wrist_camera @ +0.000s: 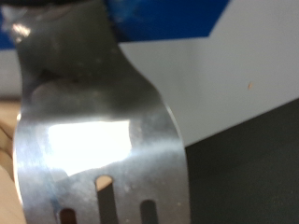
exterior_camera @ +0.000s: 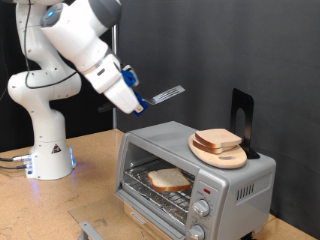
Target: Make a piece of toast with the oven
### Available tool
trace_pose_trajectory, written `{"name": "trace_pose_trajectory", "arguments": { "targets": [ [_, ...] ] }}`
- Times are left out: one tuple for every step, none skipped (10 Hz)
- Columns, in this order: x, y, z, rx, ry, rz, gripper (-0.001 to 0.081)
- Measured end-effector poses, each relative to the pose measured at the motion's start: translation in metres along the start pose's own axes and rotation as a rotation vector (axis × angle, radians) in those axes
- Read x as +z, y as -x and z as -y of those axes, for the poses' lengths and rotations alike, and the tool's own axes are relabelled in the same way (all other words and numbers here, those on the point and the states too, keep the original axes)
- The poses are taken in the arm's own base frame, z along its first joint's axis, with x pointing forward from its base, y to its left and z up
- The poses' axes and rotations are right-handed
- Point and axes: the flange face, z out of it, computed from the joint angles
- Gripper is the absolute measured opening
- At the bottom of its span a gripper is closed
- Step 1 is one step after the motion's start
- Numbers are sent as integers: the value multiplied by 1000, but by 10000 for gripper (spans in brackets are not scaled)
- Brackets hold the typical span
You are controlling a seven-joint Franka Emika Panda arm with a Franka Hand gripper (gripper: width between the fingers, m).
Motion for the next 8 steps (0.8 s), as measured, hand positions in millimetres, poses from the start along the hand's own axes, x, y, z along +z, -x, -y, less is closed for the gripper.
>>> {"name": "trace_pose_trajectory", "arguments": {
  "targets": [
    [9, -3, 16, -1, 10, -4, 325],
    [18, -6, 31, -1, 18, 1, 325],
    [27, -9, 46, -2, 29, 9, 325],
    [39, -11, 61, -4, 35, 24, 325],
    [50, -11, 75, -8, 42, 37, 325],
    [64, -9, 86, -2, 53, 55, 325],
    [79, -4, 93, 8, 74, 73, 325],
    [94, 2, 93, 18, 97, 88, 325]
  ]
}}
